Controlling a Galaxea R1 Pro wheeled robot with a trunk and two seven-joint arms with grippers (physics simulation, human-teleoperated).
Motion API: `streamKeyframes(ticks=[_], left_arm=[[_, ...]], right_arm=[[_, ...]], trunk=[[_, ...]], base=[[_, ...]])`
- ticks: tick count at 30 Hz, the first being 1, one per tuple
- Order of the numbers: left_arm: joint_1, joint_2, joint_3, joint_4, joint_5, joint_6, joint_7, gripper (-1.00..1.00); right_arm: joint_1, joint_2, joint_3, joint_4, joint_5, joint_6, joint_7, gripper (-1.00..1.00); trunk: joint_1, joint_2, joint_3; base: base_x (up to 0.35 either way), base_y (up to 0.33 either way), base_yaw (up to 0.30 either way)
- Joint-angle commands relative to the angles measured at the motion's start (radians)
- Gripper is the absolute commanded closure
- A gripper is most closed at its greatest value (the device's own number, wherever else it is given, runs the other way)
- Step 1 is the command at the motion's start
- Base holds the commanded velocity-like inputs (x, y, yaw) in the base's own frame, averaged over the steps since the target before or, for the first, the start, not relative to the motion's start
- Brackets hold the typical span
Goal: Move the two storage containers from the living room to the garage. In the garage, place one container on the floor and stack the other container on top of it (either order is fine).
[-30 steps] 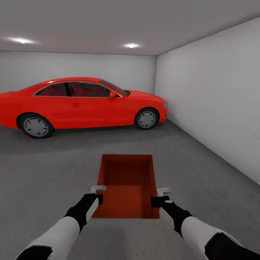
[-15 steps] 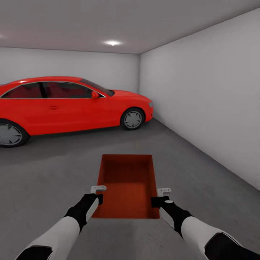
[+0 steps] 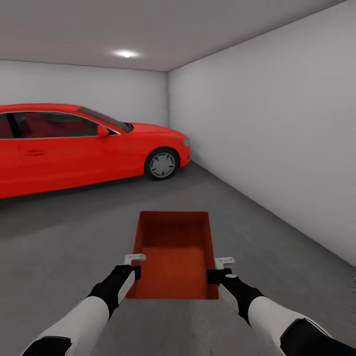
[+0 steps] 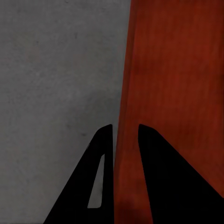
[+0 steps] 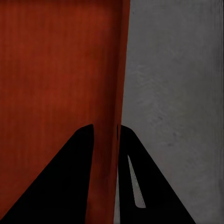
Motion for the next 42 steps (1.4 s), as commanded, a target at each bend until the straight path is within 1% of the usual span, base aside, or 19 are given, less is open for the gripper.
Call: streamKeyframes(ticks=[1,42], left_arm=[[-0.001,0.011,-0.005,-0.031,0.016,-0.003,0.006,1.00],[-0.001,0.011,-0.005,-0.031,0.016,-0.003,0.005,1.00]], right_arm=[[-0.001,-0.026,0.010,0.044,-0.030,0.006,-0.005,1.00],[-0.001,-0.026,0.010,0.044,-0.030,0.006,-0.005,1.00]], trunk=[[0.001,-0.002,-0.003],[0.001,-0.002,-0.020]], base=[[0.322,0.000,-0.258],[0.322,0.000,-0.258]])
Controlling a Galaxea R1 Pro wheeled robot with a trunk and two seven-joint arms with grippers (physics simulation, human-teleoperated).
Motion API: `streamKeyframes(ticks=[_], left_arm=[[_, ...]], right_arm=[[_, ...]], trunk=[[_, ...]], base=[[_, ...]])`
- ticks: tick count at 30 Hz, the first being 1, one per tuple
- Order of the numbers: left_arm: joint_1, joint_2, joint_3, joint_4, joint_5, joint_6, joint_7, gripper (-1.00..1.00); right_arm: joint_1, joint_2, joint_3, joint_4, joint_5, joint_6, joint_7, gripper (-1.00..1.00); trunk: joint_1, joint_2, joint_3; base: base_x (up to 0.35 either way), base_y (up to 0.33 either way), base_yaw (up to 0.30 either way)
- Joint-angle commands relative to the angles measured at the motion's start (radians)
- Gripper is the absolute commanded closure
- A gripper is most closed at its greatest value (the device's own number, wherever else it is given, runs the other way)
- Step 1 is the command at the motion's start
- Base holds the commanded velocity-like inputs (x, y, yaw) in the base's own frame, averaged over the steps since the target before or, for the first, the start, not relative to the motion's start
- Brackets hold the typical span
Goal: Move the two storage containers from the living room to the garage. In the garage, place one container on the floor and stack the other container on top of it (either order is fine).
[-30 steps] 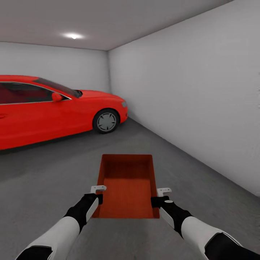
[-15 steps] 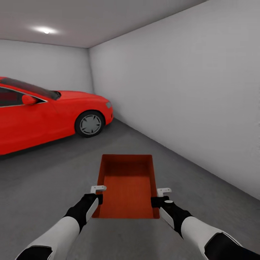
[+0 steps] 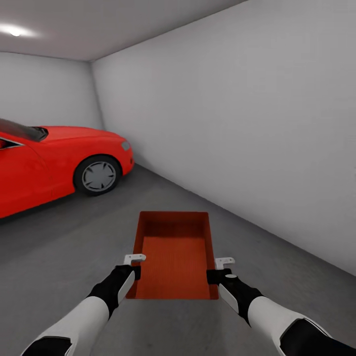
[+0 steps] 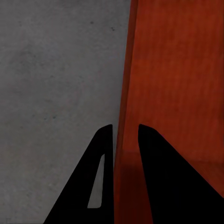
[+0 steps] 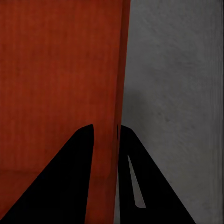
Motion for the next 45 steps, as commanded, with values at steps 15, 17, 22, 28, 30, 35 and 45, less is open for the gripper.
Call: streamKeyframes(ticks=[15,17,22,28,30,35,45], left_arm=[[-0.001,0.010,-0.005,-0.031,0.018,-0.004,0.006,1.00],[-0.001,0.010,-0.005,-0.031,0.018,-0.004,0.006,1.00],[-0.001,0.010,-0.005,-0.031,0.018,-0.004,0.006,1.00],[-0.001,0.010,-0.005,-0.031,0.018,-0.004,0.006,1.00],[-0.001,0.010,-0.005,-0.031,0.018,-0.004,0.006,1.00],[-0.001,0.010,-0.005,-0.031,0.018,-0.004,0.006,1.00],[-0.001,0.010,-0.005,-0.031,0.018,-0.004,0.006,1.00]], right_arm=[[-0.001,-0.027,0.011,0.042,-0.031,0.007,-0.005,1.00],[-0.001,-0.027,0.011,0.042,-0.031,0.007,-0.005,1.00],[-0.001,-0.027,0.011,0.042,-0.031,0.007,-0.005,1.00],[-0.001,-0.027,0.011,0.042,-0.031,0.007,-0.005,1.00],[-0.001,-0.027,0.011,0.042,-0.031,0.007,-0.005,1.00],[-0.001,-0.027,0.011,0.042,-0.030,0.007,-0.005,1.00],[-0.001,-0.027,0.011,0.042,-0.030,0.007,-0.005,1.00]], trunk=[[0.001,-0.002,-0.007],[0.001,-0.002,-0.008],[0.001,-0.002,-0.010],[0.001,-0.002,-0.012],[0.001,-0.002,-0.012],[0.001,-0.002,-0.014],[0.001,-0.002,-0.018]], base=[[0.322,0.000,-0.257],[0.322,0.000,-0.257],[0.322,0.000,-0.257],[0.322,0.000,-0.257],[0.322,0.000,-0.257],[0.322,0.000,-0.257],[0.322,0.000,-0.257]])
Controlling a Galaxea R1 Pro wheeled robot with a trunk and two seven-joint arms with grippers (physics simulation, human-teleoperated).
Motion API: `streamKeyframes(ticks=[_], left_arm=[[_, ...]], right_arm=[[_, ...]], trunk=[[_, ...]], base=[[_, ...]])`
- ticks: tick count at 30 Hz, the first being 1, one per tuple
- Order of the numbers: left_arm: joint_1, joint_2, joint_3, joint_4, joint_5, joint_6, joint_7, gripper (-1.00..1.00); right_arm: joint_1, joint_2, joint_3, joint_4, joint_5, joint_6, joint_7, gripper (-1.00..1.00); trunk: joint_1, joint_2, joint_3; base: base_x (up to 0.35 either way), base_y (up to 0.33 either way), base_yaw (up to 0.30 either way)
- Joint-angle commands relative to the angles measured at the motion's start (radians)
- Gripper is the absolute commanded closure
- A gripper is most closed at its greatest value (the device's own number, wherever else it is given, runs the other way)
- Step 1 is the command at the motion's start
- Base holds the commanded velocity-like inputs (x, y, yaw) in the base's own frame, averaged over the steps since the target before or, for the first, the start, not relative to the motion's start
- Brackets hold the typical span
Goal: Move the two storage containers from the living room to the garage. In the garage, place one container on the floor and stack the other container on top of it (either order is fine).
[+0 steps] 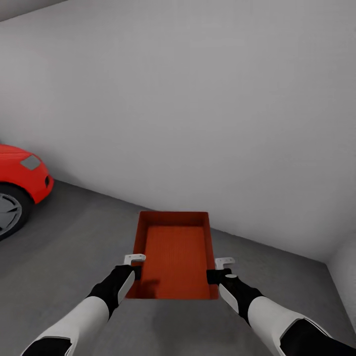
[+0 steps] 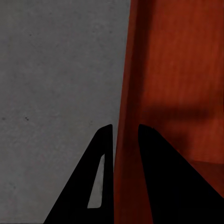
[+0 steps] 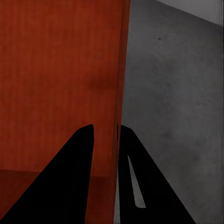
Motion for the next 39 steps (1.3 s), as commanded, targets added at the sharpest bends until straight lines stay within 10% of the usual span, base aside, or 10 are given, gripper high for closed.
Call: streamKeyframes(ticks=[1,39], left_arm=[[-0.001,0.010,-0.005,-0.031,0.017,-0.005,0.006,1.00],[-0.001,0.009,-0.005,-0.031,0.017,-0.004,0.011,1.00]], right_arm=[[-0.001,-0.027,0.011,0.043,-0.031,0.007,-0.005,1.00],[-0.001,-0.027,0.011,0.043,-0.031,0.007,-0.005,1.00]], trunk=[[0.001,-0.002,-0.003],[0.001,-0.002,-0.015]], base=[[0.322,0.000,-0.257],[0.302,0.000,-0.257]])
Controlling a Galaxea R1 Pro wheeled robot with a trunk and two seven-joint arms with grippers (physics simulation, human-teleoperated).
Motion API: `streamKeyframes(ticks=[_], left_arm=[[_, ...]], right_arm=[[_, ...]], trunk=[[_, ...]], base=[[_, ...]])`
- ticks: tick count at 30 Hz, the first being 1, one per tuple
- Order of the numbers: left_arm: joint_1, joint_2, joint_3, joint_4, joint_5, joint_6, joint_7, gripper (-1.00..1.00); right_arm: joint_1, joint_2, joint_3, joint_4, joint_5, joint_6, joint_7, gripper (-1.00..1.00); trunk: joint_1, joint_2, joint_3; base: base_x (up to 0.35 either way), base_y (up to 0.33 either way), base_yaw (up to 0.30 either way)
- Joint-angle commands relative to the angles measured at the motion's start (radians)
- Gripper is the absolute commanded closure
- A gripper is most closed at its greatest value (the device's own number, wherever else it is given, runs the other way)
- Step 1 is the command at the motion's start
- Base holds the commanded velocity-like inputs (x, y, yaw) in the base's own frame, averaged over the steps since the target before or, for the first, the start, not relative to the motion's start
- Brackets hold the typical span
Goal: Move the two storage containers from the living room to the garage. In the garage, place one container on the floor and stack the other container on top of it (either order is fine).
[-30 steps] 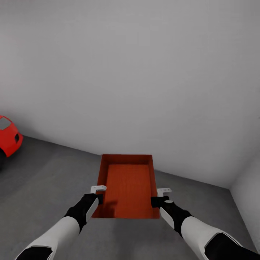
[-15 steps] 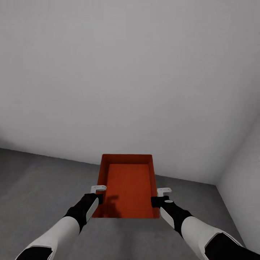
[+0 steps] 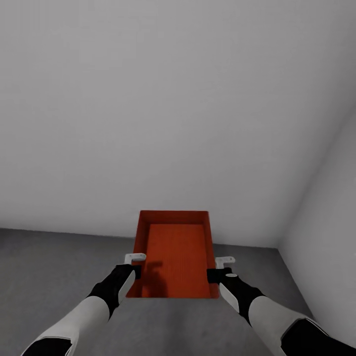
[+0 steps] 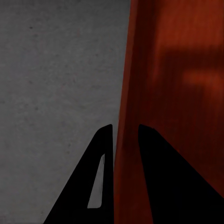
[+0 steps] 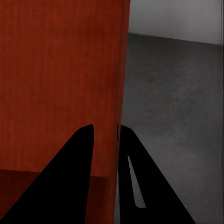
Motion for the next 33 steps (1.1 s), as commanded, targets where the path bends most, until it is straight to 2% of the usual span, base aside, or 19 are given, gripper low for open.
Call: streamKeyframes(ticks=[1,10,22,33], left_arm=[[-0.001,0.012,-0.004,-0.023,0.016,-0.004,0.006,1.00],[-0.001,0.011,-0.004,-0.023,0.017,-0.003,0.009,1.00],[-0.001,0.011,-0.004,-0.023,0.016,-0.005,0.010,1.00],[-0.001,0.011,-0.004,-0.023,0.016,-0.003,0.010,1.00]], right_arm=[[-0.001,-0.022,0.009,0.053,-0.030,0.006,-0.005,1.00],[-0.001,-0.022,0.010,0.053,-0.030,0.006,-0.005,1.00],[-0.001,-0.022,0.009,0.053,-0.030,0.006,-0.005,1.00],[-0.001,-0.022,0.008,0.053,-0.030,0.006,-0.005,1.00]], trunk=[[0.001,-0.002,-0.003],[0.001,-0.002,-0.006],[0.001,-0.002,-0.010],[0.001,-0.002,-0.010]], base=[[0.247,0.000,-0.258],[0.192,0.000,-0.258],[0.009,0.000,-0.257],[0.014,0.000,-0.032]])
